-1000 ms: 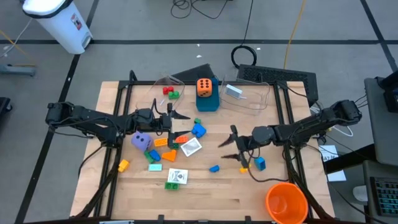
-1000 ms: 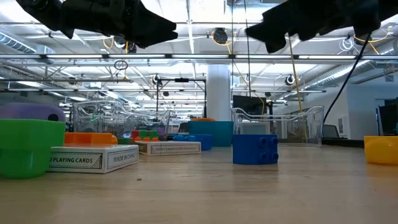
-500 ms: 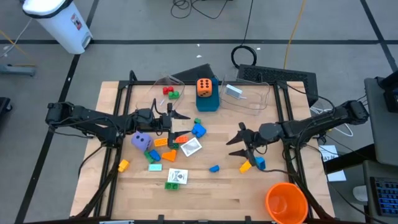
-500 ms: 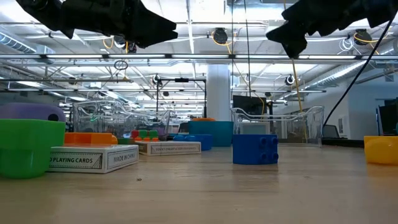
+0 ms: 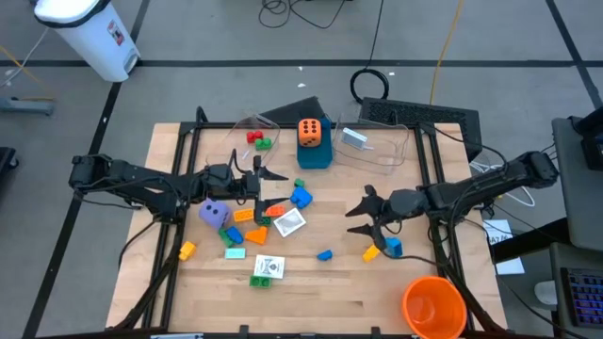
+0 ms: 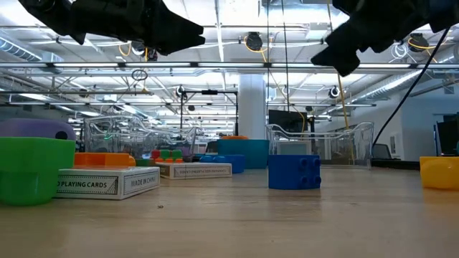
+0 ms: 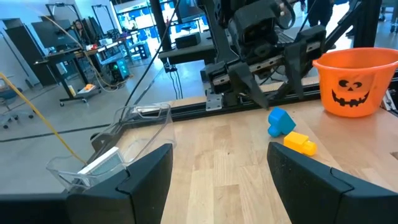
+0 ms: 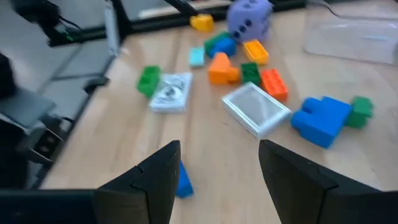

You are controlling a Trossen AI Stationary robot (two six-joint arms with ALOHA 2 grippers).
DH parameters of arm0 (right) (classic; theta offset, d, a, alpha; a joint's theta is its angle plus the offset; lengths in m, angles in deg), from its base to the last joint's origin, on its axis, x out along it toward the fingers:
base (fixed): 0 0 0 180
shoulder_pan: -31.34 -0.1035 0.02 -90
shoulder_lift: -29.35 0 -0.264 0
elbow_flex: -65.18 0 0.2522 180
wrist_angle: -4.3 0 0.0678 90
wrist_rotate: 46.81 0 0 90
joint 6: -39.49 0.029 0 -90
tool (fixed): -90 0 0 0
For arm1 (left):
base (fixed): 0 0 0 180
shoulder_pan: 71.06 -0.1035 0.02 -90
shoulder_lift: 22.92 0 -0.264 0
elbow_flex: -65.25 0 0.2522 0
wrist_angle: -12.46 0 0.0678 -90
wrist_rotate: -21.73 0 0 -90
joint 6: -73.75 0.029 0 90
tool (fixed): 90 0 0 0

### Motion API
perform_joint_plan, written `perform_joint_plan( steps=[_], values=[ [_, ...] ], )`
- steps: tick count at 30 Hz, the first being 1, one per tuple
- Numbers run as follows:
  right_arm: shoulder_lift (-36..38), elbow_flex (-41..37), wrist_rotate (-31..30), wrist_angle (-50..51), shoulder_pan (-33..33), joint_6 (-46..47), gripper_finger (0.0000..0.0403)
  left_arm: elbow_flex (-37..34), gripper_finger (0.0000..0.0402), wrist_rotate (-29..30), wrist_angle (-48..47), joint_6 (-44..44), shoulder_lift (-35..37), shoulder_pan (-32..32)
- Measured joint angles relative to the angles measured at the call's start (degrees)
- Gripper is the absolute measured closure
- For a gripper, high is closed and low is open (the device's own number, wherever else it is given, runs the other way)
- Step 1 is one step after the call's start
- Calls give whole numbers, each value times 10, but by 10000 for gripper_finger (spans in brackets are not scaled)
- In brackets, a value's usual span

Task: Pick & Place Toys
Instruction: Put the blue game piece into the left transparent bin

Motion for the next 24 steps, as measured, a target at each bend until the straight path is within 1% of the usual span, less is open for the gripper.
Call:
perform_joint_plan(
  steps=[6, 11, 17, 19, 24],
  values=[
    [-13, 27, -54, 65, -24, -2, 190, 0, 133, 0, 0, 1, 0, 0],
    [-42, 54, -68, 108, -34, -2, 190, 0, 133, 0, 0, 4, 0, 0],
    [-70, 91, -68, 157, -37, 2, 190, 0, 133, -3, 0, 5, 0, 0],
    [-77, 106, -68, 177, -37, 3, 190, 0, 133, -20, -2, 12, 0, 0],
    [-83, 120, -68, 209, -37, 5, 190, 0, 133, -85, -31, 35, 0, 0]
  ],
)
